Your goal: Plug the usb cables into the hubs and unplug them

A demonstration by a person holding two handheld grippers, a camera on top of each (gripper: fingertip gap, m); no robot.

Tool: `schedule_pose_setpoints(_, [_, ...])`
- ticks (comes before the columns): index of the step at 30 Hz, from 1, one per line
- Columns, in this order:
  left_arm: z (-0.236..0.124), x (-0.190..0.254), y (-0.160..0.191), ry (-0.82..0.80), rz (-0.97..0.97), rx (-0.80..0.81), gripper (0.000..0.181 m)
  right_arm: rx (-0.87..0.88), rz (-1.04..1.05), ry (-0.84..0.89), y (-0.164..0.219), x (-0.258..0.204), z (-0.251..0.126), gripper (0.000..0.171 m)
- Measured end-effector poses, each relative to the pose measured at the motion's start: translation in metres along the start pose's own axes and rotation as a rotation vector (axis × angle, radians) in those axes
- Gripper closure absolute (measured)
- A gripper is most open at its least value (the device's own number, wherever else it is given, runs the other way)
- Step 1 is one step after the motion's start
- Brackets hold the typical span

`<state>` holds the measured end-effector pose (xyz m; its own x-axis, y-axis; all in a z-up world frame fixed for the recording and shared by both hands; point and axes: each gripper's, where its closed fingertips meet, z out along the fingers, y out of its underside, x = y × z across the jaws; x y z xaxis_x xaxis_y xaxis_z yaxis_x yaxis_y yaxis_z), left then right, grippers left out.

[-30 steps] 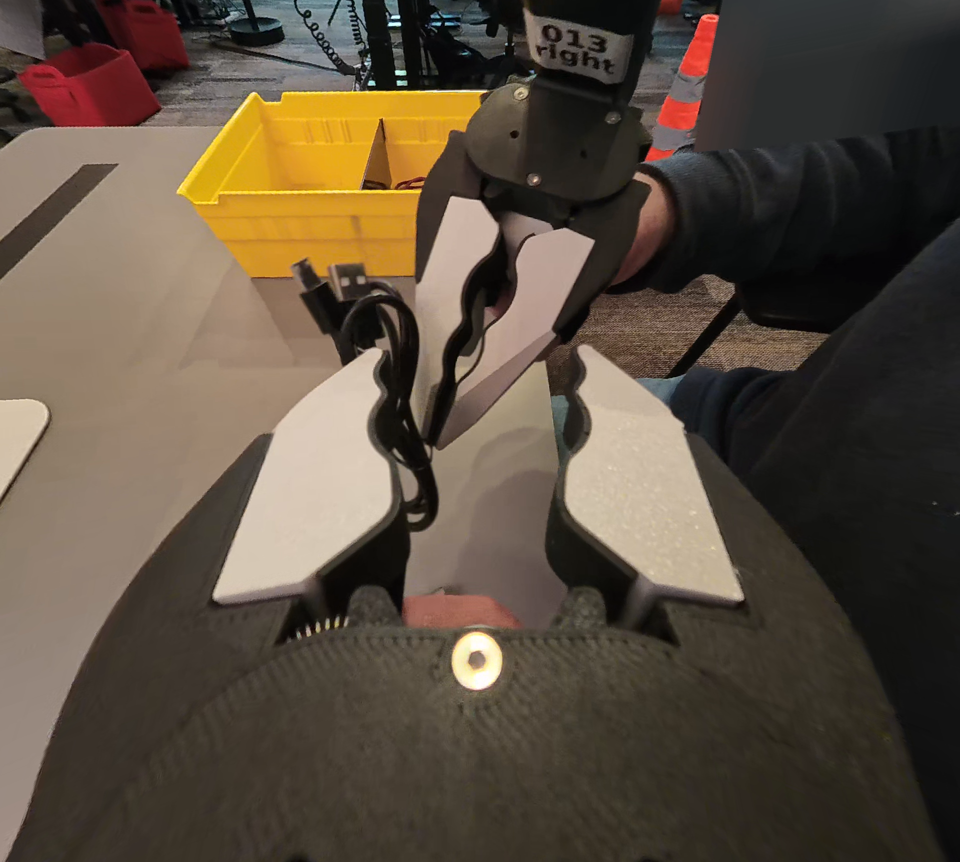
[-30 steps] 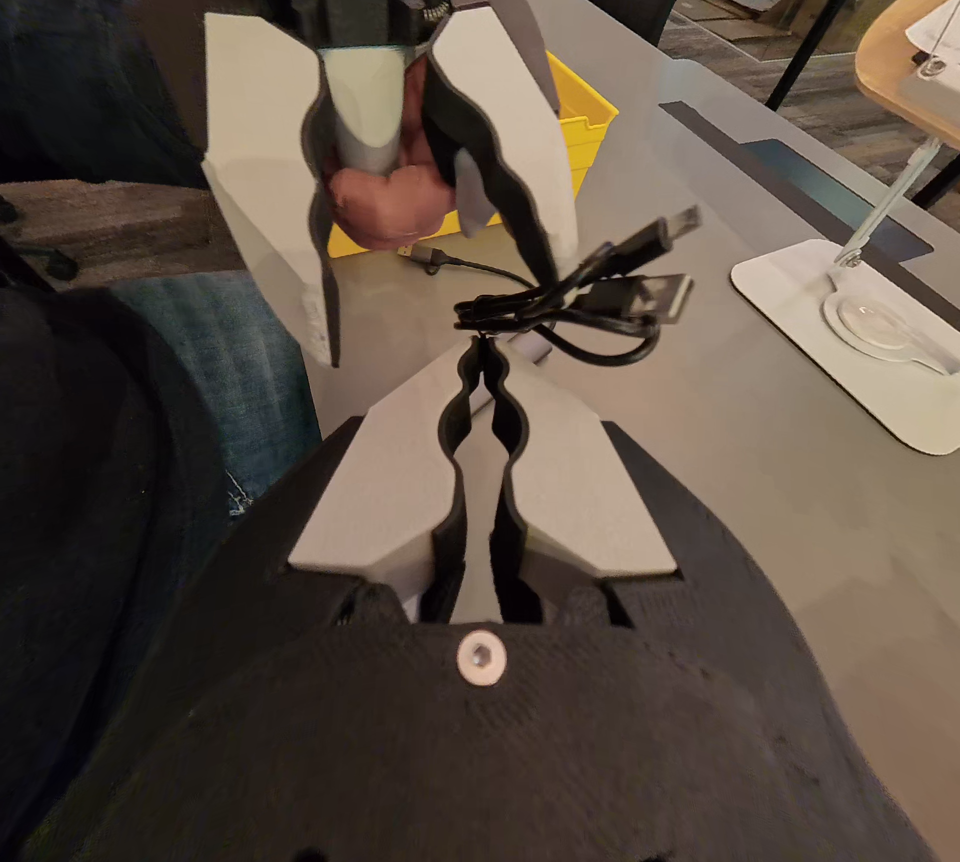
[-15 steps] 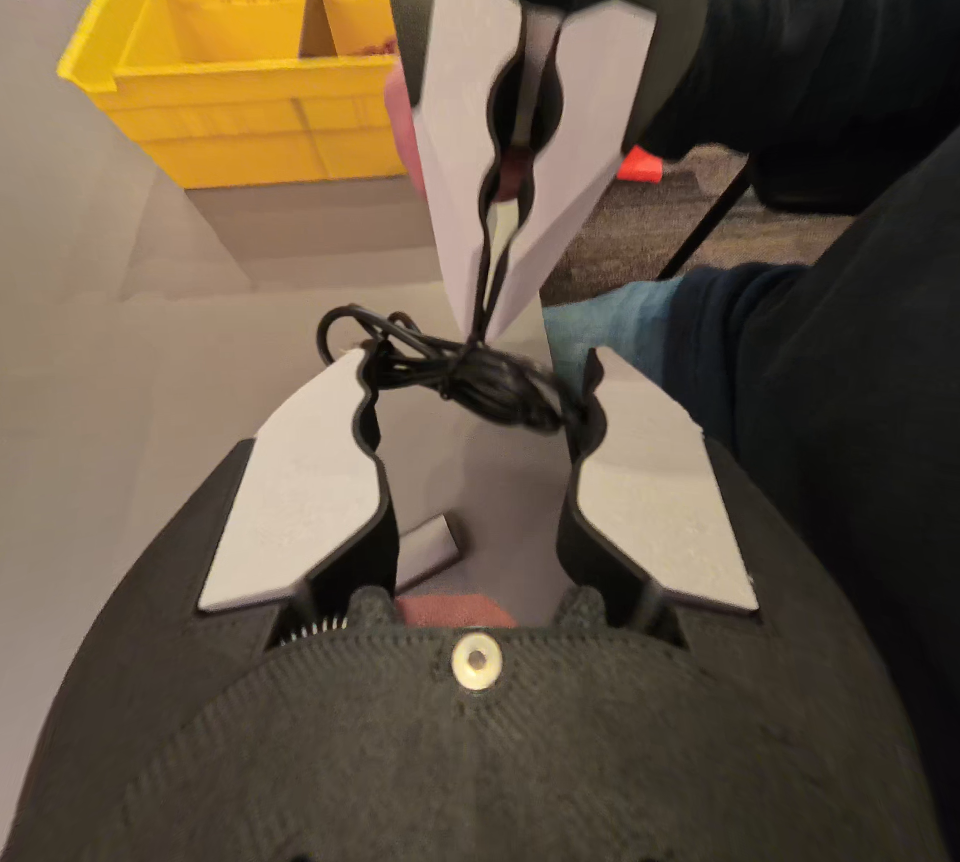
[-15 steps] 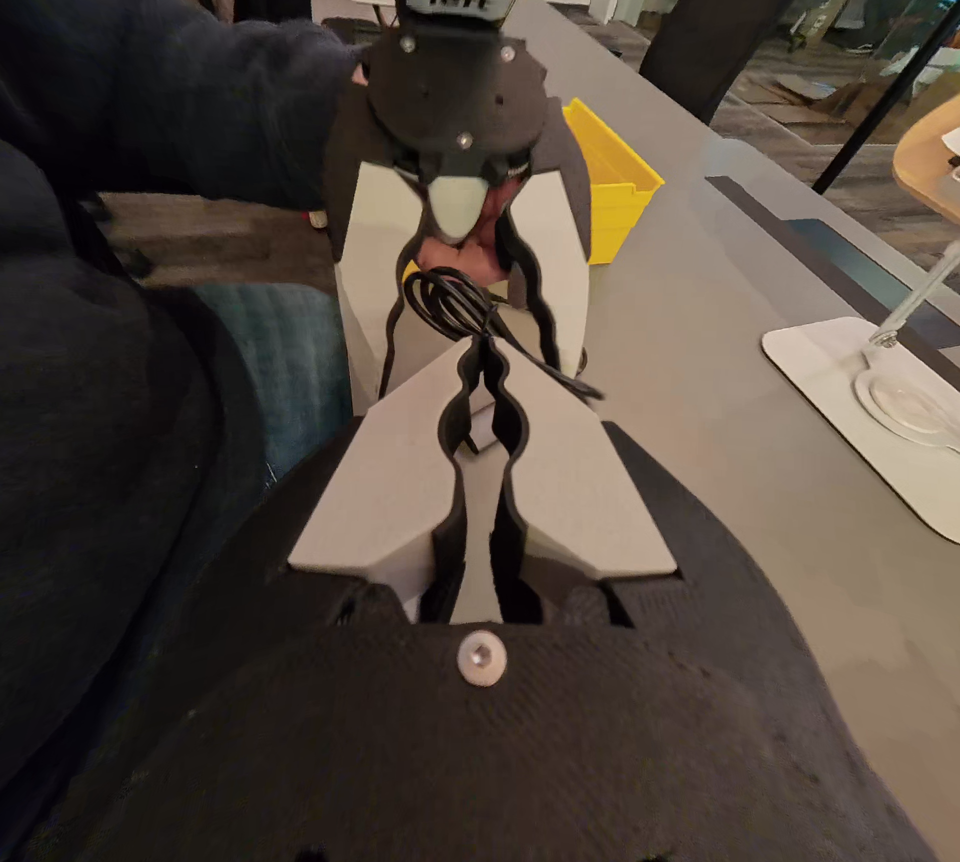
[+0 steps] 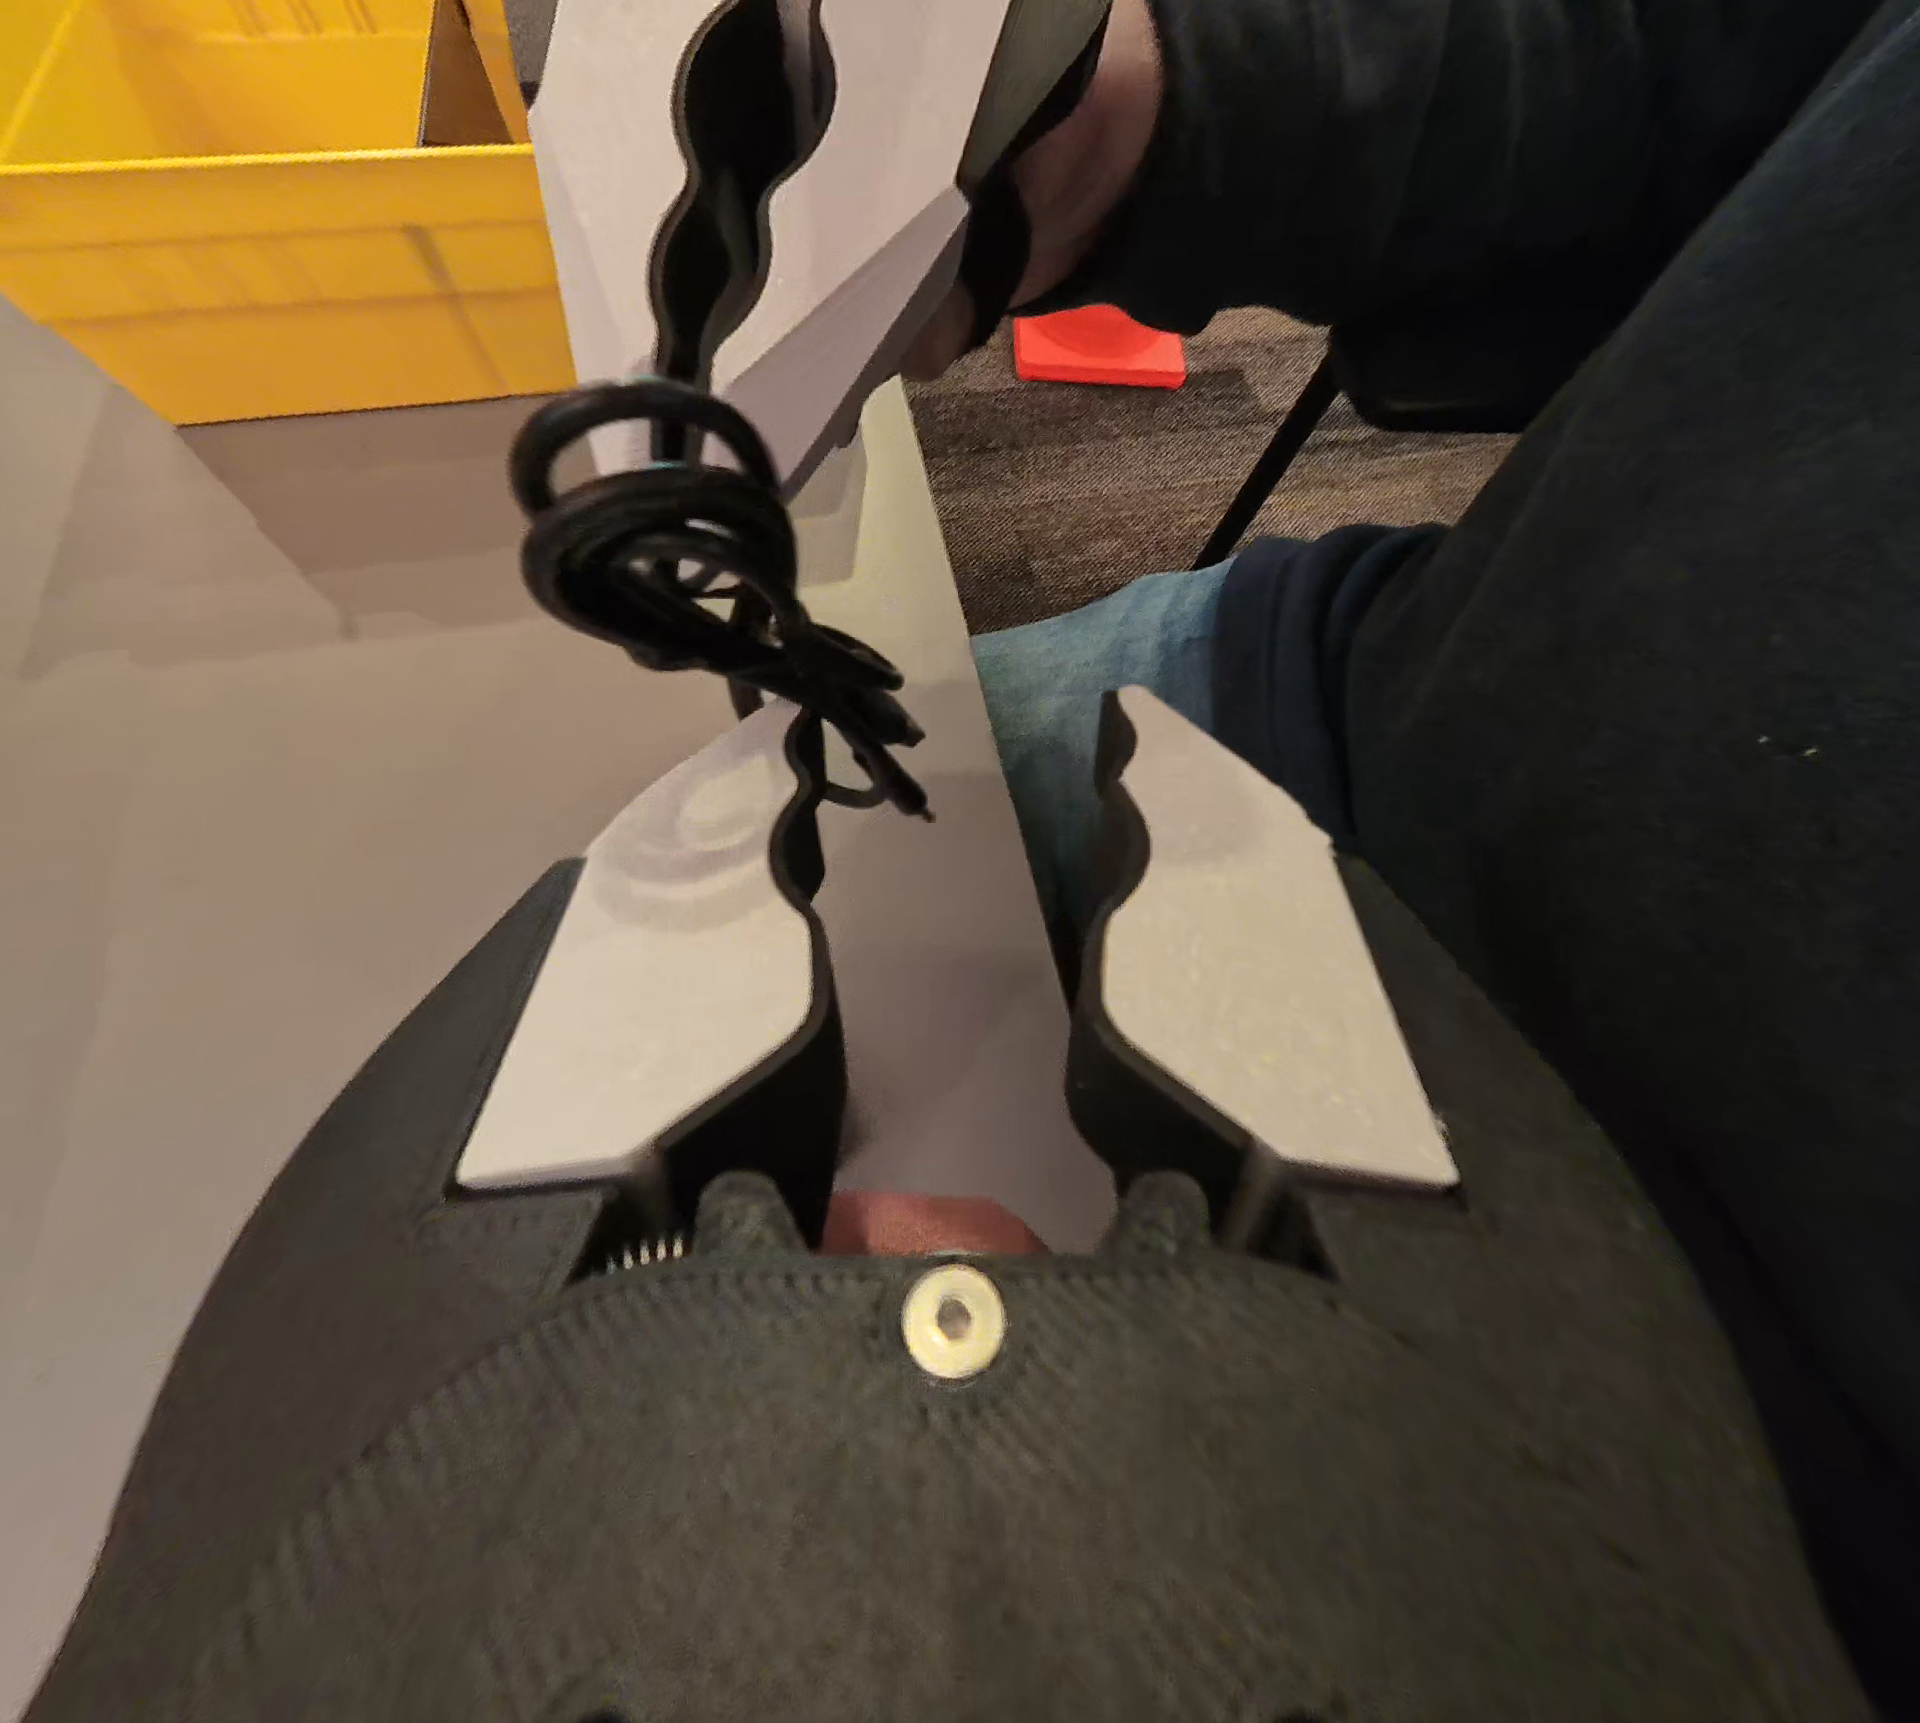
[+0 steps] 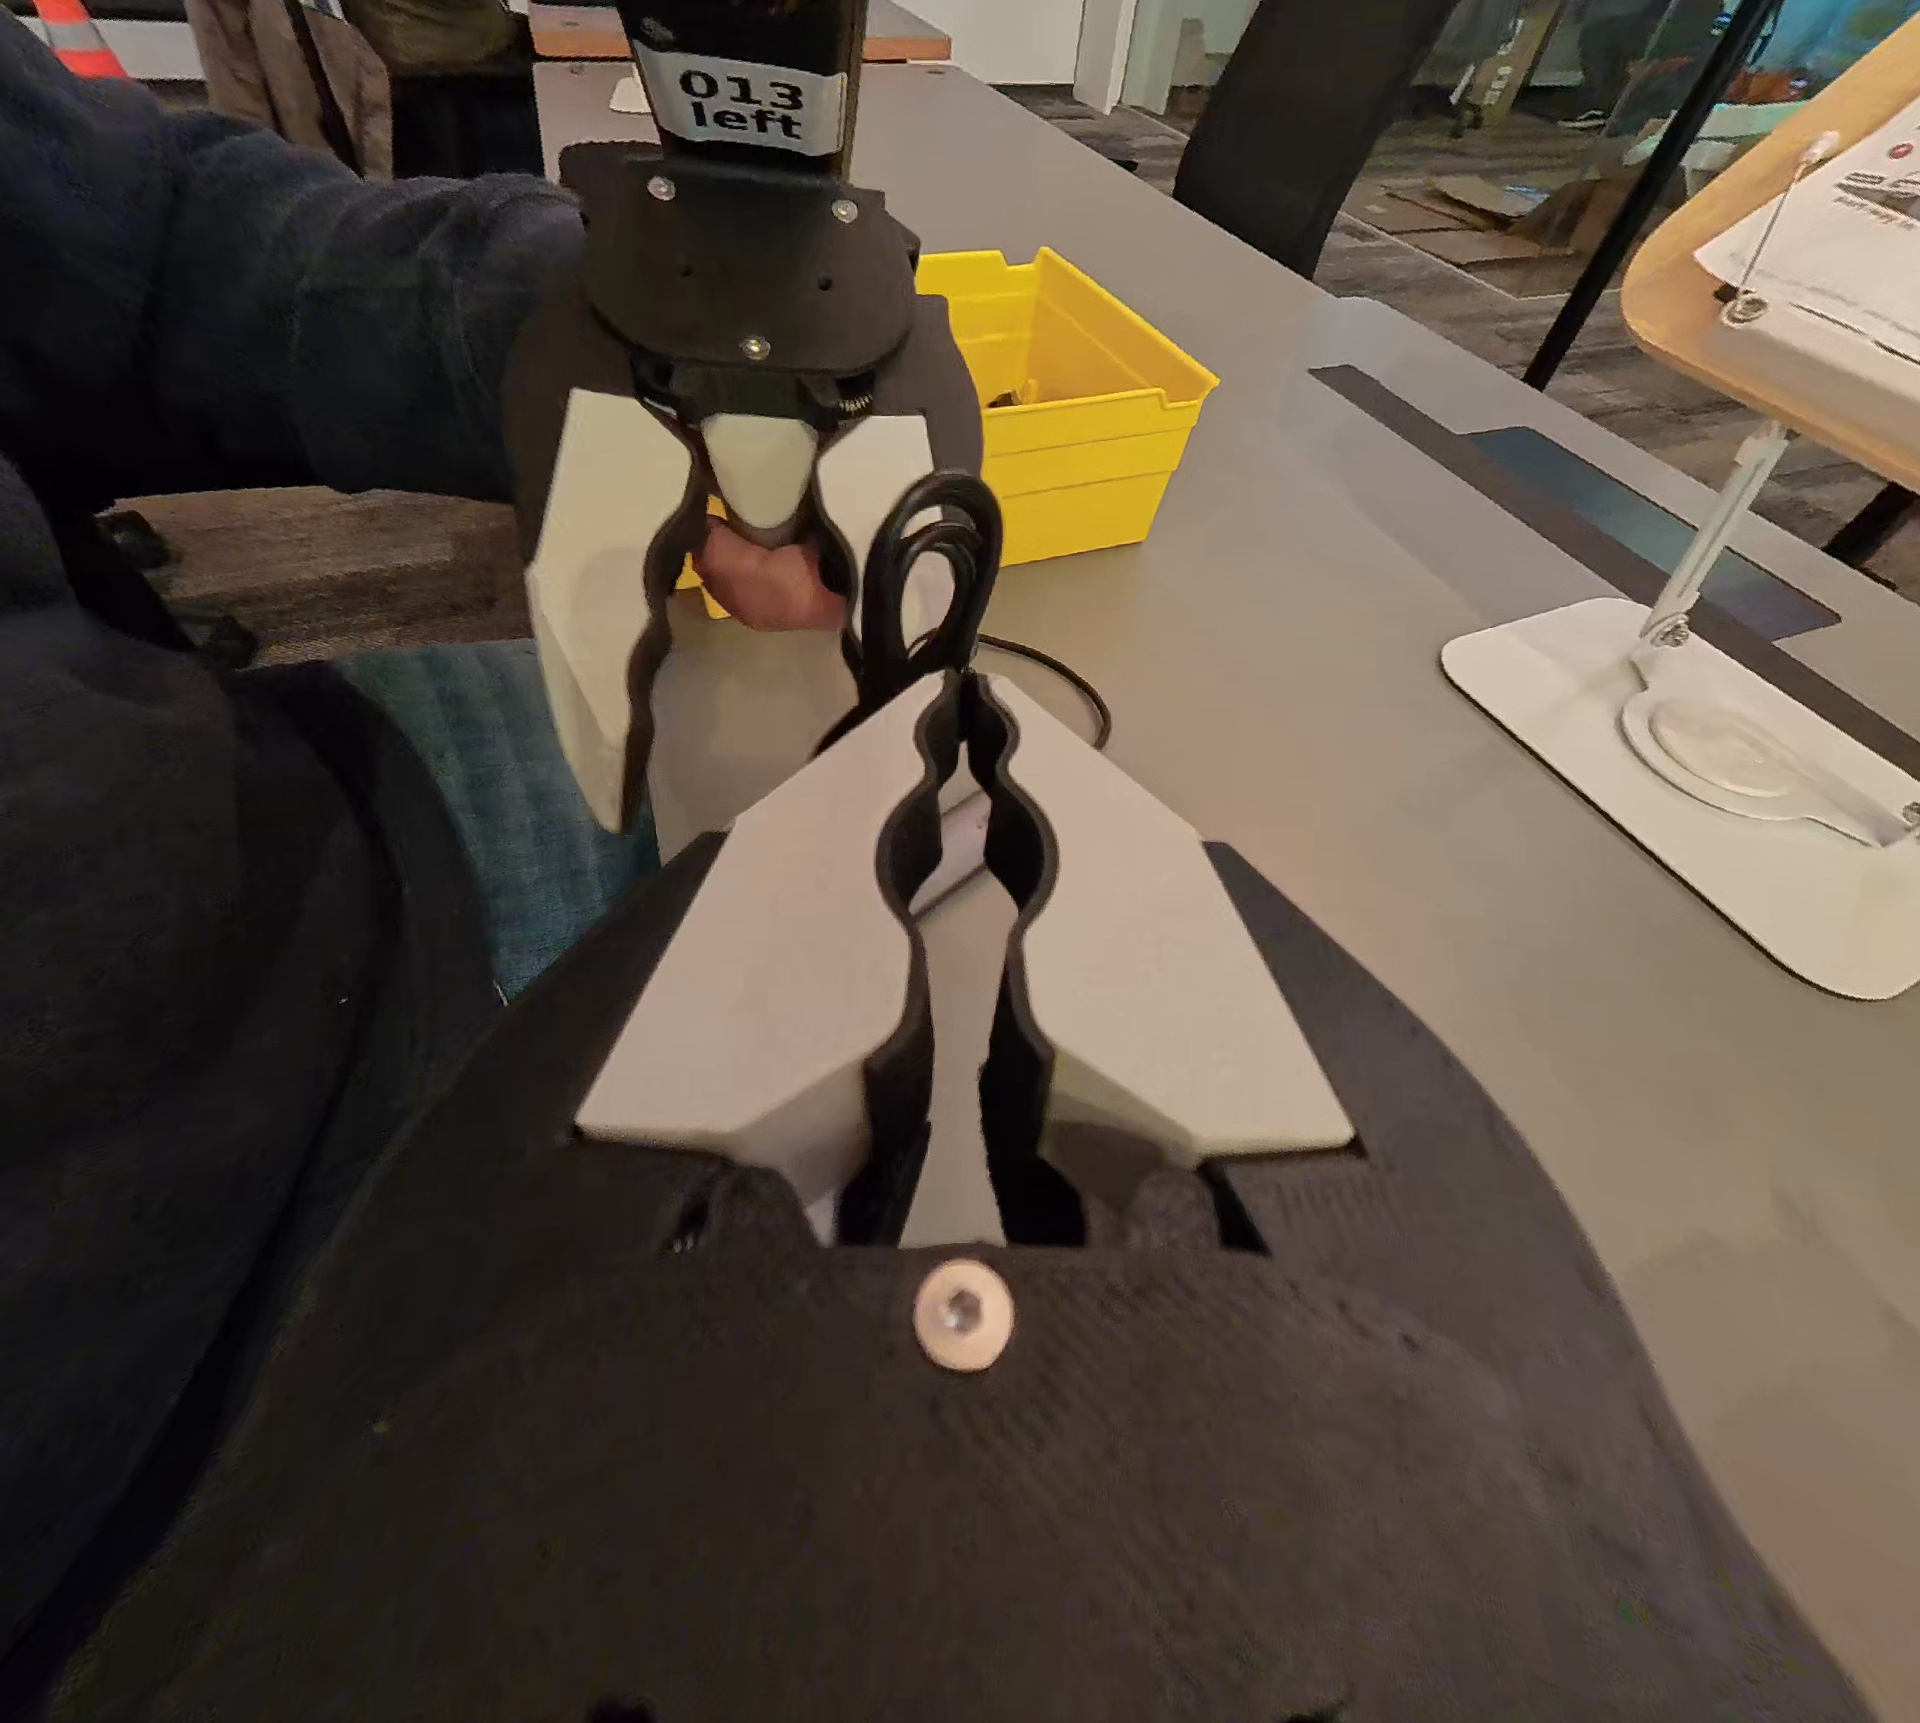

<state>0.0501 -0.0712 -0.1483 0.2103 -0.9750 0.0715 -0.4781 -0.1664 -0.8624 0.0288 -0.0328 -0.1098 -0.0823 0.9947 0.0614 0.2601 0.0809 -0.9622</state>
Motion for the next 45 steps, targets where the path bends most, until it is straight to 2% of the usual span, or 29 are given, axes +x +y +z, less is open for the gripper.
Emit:
schedule_pose_setpoints(14, [-0.008, 0.011, -0.038, 0.145, -0.156, 0.33, 0.136, -0.031, 0.023, 0.084, 0.007, 0.014, -0.002, 0.171])
schedule_pose_setpoints(18, [-0.015, 0.005, -0.049, 0.127, -0.186, 0.426, 0.136, -0.026, 0.045, 0.101, 0.009, 0.019, -0.004, 0.171])
schedule_pose_setpoints(22, [-0.011, 0.002, -0.049, 0.071, -0.159, 0.419, 0.135, -0.039, 0.043, 0.114, 0.012, 0.02, -0.003, 0.171])
schedule_pose_setpoints(27, [-0.02, -0.007, -0.062, 0.021, -0.172, 0.498, 0.133, -0.07, 0.052, 0.083, 0.018, 0.013, 0.005, 0.171])
schedule_pose_setpoints(35, [-0.022, -0.031, -0.055, -0.126, -0.185, 0.443, 0.124, -0.102, -0.005, 0.005, 0.02, -0.006, 0.013, 0.171])
schedule_pose_setpoints(45, [-0.011, -0.04, -0.027, -0.193, -0.133, 0.228, 0.112, -0.046, -0.032, -0.045, 0.006, -0.014, 0.005, 0.171])
